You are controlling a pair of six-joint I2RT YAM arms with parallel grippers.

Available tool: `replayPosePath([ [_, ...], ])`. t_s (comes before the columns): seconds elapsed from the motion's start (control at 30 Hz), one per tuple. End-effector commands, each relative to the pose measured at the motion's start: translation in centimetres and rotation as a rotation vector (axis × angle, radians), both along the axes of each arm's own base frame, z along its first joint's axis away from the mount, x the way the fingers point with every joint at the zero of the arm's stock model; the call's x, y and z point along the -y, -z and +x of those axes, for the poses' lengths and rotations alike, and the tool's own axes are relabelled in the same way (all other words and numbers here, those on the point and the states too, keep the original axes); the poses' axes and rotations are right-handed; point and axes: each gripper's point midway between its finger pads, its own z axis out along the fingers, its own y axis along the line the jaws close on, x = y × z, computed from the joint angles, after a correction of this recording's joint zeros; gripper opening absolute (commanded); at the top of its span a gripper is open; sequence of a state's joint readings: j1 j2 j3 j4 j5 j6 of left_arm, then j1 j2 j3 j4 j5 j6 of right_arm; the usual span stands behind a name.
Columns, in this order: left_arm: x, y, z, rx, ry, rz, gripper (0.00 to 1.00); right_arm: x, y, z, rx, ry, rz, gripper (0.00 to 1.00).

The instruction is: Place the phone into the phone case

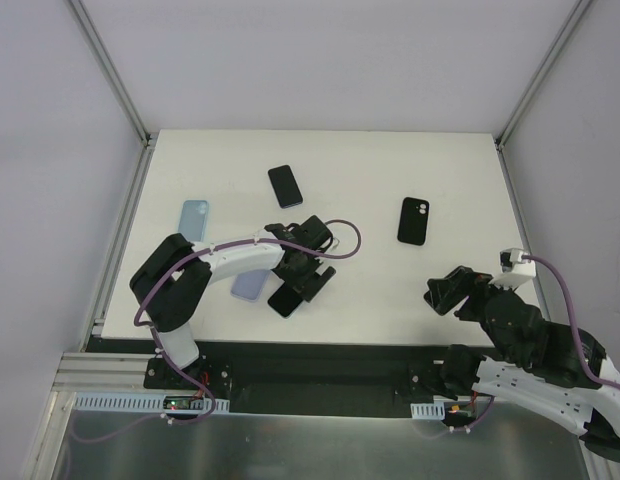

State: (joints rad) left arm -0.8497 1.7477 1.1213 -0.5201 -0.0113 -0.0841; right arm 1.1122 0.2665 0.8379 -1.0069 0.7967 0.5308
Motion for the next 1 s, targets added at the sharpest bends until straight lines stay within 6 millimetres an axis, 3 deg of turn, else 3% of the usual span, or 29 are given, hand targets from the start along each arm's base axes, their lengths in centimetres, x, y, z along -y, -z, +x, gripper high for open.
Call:
replayPosePath([
  [0.0, 0.1, -0.1, 0.1, -0.009, 0.034, 0.014, 0.99, 0.7, -0.6, -0.1, 0.018, 0.011, 0.018, 0.97],
  [0.23, 0.2, 1.2, -0.7, -0.059, 0.032, 0.010, 0.93, 1.1, -0.6, -0.2, 0.024, 0.024, 0.037, 0.97],
  [0.47, 0.4, 1.2, -1.1, -0.075, 0.011, -0.014, 0.75, 1.2, -0.3, -0.3, 0.013, 0.028, 0.039, 0.97],
  [0.53, 0.3, 1.0, -0.9, -0.058, -0.009, -0.008, 0.65, 1.1, -0.3, -0.3, 0.012, 0.029, 0.045, 0.97],
  [0.6, 0.3, 0.5, -0.7, -0.045, -0.015, -0.018, 0.56, 1.1, -0.1, -0.3, 0.009, 0.029, 0.045, 0.97],
  [0.73, 0.5, -0.7, -0.5, -0.027, -0.034, -0.048, 0.46, 0.8, 0.5, -0.3, -0.005, 0.029, 0.042, 0.97],
  [0.9, 0.1, -3.5, 0.1, -0.017, -0.077, -0.096, 0.32, 0.3, 0.8, -0.5, -0.025, 0.016, 0.055, 0.97],
  [0.97, -0.4, -5.1, 1.2, 0.010, -0.098, -0.106, 0.26, 0.2, 1.2, -0.5, -0.032, 0.014, 0.058, 0.97],
])
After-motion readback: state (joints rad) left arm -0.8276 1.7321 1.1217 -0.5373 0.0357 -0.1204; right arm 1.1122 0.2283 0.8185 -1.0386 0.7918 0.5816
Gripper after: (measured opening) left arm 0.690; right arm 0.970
